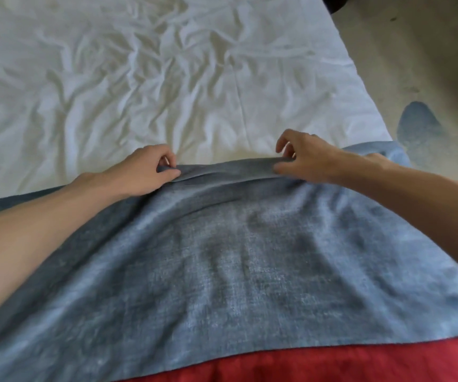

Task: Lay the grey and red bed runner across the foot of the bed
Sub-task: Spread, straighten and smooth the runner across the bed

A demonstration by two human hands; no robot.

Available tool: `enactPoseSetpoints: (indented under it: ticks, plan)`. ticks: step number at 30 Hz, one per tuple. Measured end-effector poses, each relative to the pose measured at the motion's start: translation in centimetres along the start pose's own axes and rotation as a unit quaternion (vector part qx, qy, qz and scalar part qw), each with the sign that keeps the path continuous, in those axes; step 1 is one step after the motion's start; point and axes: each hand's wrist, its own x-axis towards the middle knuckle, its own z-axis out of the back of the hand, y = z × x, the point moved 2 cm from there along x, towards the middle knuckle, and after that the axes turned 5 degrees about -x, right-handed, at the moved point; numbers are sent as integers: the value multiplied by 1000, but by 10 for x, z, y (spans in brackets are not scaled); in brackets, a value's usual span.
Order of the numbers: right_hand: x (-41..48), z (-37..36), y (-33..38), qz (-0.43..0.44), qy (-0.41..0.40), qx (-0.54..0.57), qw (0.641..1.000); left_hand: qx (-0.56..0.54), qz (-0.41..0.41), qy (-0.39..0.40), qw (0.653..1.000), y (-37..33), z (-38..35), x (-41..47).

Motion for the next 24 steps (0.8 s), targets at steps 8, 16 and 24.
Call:
enactPoseSetpoints:
  ticks: [8,16,24]
  plan:
    - [18,0,29,-28,42,-2,999,-21,-40,-157,987,-7,3,-2]
    - [18,-13,33,-68,-160,-133,976,86,26,-189,978,-15,-25,-1]
    - [-13,-71,58,26,-174,-241,955,217,-13,-133,967,-6,-72,-58]
